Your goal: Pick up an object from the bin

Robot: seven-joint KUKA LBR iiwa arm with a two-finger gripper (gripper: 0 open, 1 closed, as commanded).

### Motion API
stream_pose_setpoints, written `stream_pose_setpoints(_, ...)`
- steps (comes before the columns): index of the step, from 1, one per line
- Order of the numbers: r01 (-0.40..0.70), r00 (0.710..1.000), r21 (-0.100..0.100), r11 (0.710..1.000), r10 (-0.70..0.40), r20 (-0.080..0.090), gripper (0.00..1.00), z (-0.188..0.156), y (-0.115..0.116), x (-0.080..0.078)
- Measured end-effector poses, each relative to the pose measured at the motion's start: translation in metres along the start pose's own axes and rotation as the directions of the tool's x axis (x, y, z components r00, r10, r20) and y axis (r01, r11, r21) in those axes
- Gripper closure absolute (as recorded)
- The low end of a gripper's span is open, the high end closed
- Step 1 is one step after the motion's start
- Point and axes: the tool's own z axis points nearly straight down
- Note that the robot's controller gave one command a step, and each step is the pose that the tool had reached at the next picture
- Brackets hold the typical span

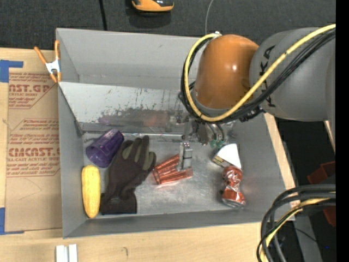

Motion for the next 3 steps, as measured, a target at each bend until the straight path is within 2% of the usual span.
stream_pose_setpoints(1,0.215,0.977,-0.002,0.977,-0.215,-0.004,0.0,0.063,0.016,0.045)
stream_pose_setpoints(2,0.006,1.0,-0.002,1.0,-0.006,-0.005,1.0,0.105,-0.019,0.005)
stream_pose_setpoints(3,0.005,1.0,-0.002,1.0,-0.005,-0.005,1.0,0.105,-0.019,0.005)
